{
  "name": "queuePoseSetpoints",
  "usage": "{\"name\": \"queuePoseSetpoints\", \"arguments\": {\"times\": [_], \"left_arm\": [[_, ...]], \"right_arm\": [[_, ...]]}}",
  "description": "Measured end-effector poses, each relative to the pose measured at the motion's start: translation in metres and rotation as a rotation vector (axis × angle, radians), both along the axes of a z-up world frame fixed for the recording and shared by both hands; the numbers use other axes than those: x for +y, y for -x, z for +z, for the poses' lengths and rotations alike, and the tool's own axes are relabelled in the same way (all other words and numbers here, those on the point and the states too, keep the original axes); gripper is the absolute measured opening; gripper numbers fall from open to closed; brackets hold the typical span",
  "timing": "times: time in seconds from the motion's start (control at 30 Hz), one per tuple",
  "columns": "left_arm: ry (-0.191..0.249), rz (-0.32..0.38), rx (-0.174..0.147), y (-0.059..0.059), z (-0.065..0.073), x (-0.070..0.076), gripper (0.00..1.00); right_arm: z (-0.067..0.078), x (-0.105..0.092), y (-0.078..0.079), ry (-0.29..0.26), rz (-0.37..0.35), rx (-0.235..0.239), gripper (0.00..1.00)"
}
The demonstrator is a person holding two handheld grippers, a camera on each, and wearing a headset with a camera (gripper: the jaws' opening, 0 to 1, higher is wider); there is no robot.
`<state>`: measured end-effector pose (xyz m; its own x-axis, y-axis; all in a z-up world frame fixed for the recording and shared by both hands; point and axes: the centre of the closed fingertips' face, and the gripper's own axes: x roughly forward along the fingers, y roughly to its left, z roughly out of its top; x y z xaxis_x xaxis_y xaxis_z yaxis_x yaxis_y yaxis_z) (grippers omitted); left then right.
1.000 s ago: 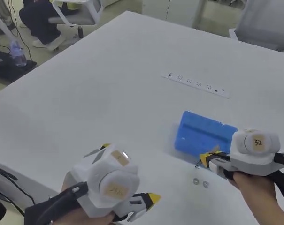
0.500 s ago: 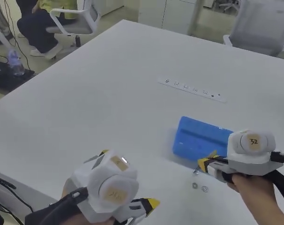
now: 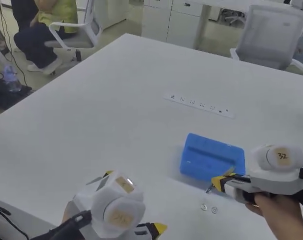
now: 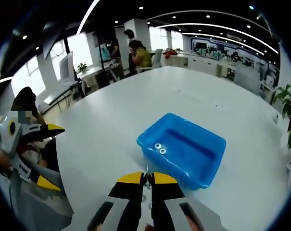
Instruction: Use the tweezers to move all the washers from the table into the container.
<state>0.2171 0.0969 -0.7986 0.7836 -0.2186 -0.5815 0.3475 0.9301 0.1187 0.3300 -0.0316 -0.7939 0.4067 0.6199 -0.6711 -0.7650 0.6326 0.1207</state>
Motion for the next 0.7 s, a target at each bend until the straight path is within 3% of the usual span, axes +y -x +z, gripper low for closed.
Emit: {"name": "queuePoseSetpoints", "arguments": {"times": [0.5, 0.7], "left_arm": [[0.006, 0.013, -0.012, -0.002, 0.002, 0.002, 0.92], [0.005, 0.014, -0.014, -0.001, 0.002, 0.002, 0.92]], "right_arm": [[0.045, 0.004, -0.004, -0.045, 0.039, -0.064, 0.02], [0.053, 0.01, -0.004, -0.056, 0.044, -0.081, 0.02]]}}
